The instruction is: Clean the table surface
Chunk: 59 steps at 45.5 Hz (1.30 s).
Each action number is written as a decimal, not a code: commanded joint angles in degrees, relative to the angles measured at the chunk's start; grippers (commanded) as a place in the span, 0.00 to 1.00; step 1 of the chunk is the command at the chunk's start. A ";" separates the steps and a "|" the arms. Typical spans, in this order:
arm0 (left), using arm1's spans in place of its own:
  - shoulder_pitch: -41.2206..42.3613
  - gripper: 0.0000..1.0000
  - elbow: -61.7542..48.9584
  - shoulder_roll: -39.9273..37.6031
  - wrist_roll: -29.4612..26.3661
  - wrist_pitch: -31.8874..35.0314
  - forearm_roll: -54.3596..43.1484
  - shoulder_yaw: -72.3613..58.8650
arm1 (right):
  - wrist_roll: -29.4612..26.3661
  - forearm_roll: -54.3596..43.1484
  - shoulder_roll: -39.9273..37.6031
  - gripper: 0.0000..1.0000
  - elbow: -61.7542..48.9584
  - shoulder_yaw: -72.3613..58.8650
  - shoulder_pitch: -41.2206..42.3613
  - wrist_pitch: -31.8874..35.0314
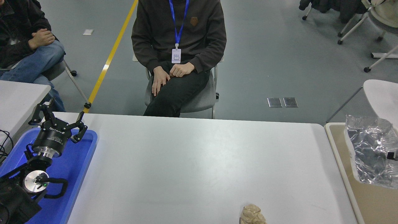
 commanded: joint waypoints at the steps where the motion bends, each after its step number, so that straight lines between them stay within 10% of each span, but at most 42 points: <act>1: 0.00 1.00 0.00 0.00 0.00 0.00 0.00 0.00 | 0.15 -3.53 3.52 0.00 -5.66 -0.43 -2.15 -4.24; 34: 0.00 1.00 0.00 0.00 0.00 0.00 0.00 0.00 | 0.15 -3.35 13.72 0.00 -24.03 -9.57 -8.22 -16.19; 59: 0.00 1.00 0.00 0.00 0.00 0.00 0.00 0.00 | -0.38 4.99 21.01 0.00 -33.79 -9.66 -9.01 -11.01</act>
